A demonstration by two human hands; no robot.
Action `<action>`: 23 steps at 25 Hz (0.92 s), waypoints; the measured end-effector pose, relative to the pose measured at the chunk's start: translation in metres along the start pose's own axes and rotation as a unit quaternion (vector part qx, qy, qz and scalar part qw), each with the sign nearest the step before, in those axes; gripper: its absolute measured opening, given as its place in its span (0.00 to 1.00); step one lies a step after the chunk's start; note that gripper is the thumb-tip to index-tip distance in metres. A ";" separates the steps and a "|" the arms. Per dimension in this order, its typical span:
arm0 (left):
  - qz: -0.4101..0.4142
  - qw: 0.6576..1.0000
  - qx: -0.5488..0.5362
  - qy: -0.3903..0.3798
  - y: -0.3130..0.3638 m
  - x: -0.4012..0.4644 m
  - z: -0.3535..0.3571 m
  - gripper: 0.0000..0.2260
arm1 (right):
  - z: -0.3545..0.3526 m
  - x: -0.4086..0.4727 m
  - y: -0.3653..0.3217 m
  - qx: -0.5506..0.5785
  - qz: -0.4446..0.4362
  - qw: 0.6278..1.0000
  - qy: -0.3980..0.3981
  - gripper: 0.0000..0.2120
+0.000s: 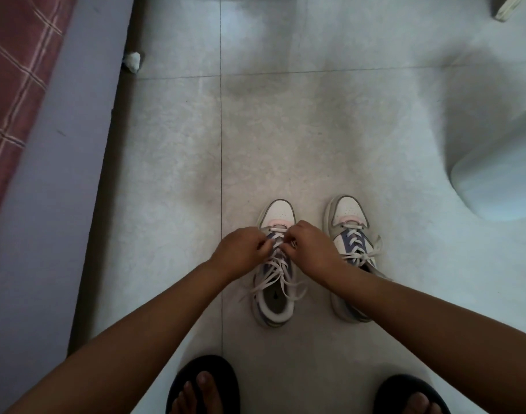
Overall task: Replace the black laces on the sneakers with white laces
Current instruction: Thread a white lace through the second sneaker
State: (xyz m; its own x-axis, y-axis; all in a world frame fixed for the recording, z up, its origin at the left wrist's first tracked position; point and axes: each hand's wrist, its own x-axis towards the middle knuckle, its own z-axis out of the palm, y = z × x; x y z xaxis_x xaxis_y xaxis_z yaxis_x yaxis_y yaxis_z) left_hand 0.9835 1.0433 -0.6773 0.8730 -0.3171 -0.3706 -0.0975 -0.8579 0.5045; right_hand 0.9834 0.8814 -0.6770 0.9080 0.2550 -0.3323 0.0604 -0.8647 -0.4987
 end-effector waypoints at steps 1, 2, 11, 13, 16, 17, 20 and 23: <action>0.008 1.000 0.015 -0.006 0.006 0.005 0.001 0.08 | -0.001 0.002 -0.003 0.005 0.018 1.000 -0.006 0.07; 0.019 0.999 0.027 -0.015 0.011 0.008 0.002 0.07 | -0.002 0.002 -0.007 0.020 0.040 0.999 -0.010 0.06; 0.000 0.993 0.077 -0.087 0.026 0.024 -0.003 0.08 | 0.006 0.010 -0.021 -0.088 0.053 0.989 -0.103 0.10; -0.029 0.993 0.048 -0.105 0.026 0.030 -0.008 0.05 | 0.003 0.011 -0.020 -0.093 0.047 0.988 -0.110 0.11; -0.030 0.989 0.076 -0.121 0.033 0.035 -0.010 0.04 | 0.002 0.005 -0.018 -0.090 0.044 0.991 -0.091 0.11; -0.021 0.988 0.103 -0.115 0.036 0.035 -0.009 0.05 | 0.003 0.002 -0.019 -0.098 0.037 0.991 -0.088 0.12; -0.020 0.989 0.115 -0.091 0.041 0.032 0.001 0.09 | 0.005 -0.006 -0.022 -0.126 0.005 0.989 -0.079 0.15; -0.037 0.993 0.076 -0.083 0.038 0.031 0.001 0.09 | 0.005 -0.006 -0.024 -0.135 0.000 0.989 -0.068 0.15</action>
State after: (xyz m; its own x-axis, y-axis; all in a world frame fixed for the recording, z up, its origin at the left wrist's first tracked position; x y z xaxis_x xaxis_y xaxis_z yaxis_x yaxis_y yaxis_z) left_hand 1.0066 1.0008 -0.6702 0.7910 -0.3016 -0.5323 -0.1176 -0.9288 0.3515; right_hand 0.9743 0.9029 -0.6665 0.8449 0.2951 -0.4462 0.1852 -0.9439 -0.2735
